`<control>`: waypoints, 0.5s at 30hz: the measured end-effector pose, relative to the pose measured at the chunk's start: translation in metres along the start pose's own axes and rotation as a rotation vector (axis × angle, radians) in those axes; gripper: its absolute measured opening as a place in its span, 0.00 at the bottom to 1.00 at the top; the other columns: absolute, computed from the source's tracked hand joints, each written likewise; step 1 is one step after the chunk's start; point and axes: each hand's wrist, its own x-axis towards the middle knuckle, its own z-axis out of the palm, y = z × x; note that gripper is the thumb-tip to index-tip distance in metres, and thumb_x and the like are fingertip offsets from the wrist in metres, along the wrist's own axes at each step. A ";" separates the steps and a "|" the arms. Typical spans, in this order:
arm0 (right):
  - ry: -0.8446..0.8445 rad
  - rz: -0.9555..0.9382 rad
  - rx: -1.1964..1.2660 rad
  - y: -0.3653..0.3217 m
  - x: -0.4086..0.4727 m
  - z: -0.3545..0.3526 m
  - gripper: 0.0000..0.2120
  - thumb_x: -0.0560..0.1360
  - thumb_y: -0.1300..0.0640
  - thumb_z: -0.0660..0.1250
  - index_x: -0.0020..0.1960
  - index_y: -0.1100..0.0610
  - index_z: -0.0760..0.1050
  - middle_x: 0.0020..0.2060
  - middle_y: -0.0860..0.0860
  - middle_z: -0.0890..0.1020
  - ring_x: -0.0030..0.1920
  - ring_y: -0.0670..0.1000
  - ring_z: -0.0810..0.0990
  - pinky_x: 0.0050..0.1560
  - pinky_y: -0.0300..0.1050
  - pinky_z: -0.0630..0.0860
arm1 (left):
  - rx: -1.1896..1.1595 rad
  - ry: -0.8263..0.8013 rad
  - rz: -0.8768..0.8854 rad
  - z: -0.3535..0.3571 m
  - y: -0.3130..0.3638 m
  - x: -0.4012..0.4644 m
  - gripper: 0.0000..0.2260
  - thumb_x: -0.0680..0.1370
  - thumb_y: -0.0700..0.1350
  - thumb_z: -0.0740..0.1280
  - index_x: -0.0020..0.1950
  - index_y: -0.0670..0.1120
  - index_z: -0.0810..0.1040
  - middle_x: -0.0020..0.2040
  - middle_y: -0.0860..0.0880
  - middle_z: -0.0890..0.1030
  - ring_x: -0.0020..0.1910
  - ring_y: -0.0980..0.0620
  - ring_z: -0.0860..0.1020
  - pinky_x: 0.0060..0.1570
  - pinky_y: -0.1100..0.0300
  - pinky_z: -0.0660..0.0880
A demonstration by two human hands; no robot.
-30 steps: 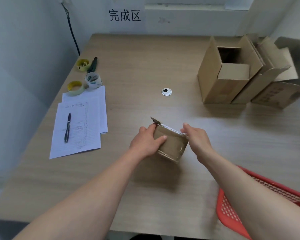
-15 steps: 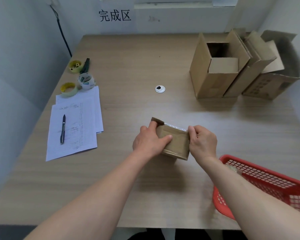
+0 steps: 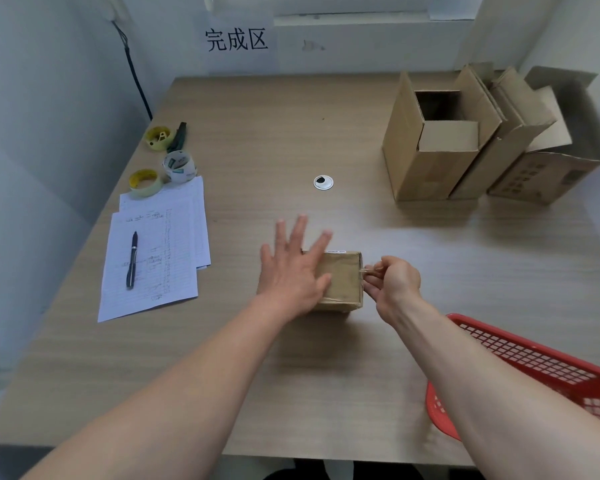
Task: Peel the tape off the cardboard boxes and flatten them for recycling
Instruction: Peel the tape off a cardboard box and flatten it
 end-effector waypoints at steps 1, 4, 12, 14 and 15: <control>-0.023 -0.001 -0.013 -0.001 0.001 0.001 0.13 0.76 0.68 0.55 0.34 0.60 0.66 0.32 0.58 0.74 0.31 0.55 0.75 0.38 0.47 0.77 | 0.056 -0.077 0.080 -0.001 0.000 0.004 0.37 0.77 0.67 0.60 0.80 0.62 0.45 0.81 0.52 0.38 0.79 0.41 0.35 0.74 0.35 0.49; -0.097 0.012 0.008 -0.001 0.006 -0.002 0.14 0.79 0.66 0.55 0.35 0.60 0.68 0.36 0.60 0.76 0.34 0.57 0.77 0.43 0.48 0.79 | 0.112 -0.221 0.094 -0.001 -0.003 0.014 0.46 0.70 0.76 0.61 0.80 0.61 0.43 0.82 0.52 0.43 0.79 0.42 0.36 0.72 0.32 0.45; -0.179 -0.129 -0.019 0.008 0.014 -0.013 0.10 0.72 0.63 0.66 0.34 0.59 0.69 0.34 0.58 0.75 0.37 0.57 0.78 0.42 0.52 0.79 | 0.147 -0.305 0.052 -0.001 -0.009 0.032 0.49 0.69 0.77 0.60 0.80 0.60 0.39 0.82 0.49 0.41 0.79 0.39 0.36 0.73 0.33 0.44; -0.178 -0.385 -0.396 0.007 0.015 -0.018 0.09 0.65 0.60 0.72 0.35 0.56 0.70 0.36 0.53 0.78 0.38 0.53 0.79 0.39 0.50 0.77 | 0.142 -0.310 0.067 -0.002 -0.007 0.036 0.49 0.70 0.77 0.60 0.80 0.59 0.39 0.82 0.49 0.41 0.79 0.39 0.35 0.73 0.33 0.44; -0.186 -0.481 -0.572 0.007 0.016 -0.020 0.09 0.66 0.59 0.73 0.41 0.54 0.73 0.41 0.50 0.80 0.41 0.50 0.81 0.42 0.49 0.78 | 0.140 -0.312 0.070 -0.003 -0.006 0.037 0.49 0.70 0.76 0.60 0.80 0.59 0.39 0.82 0.49 0.40 0.79 0.39 0.35 0.73 0.33 0.44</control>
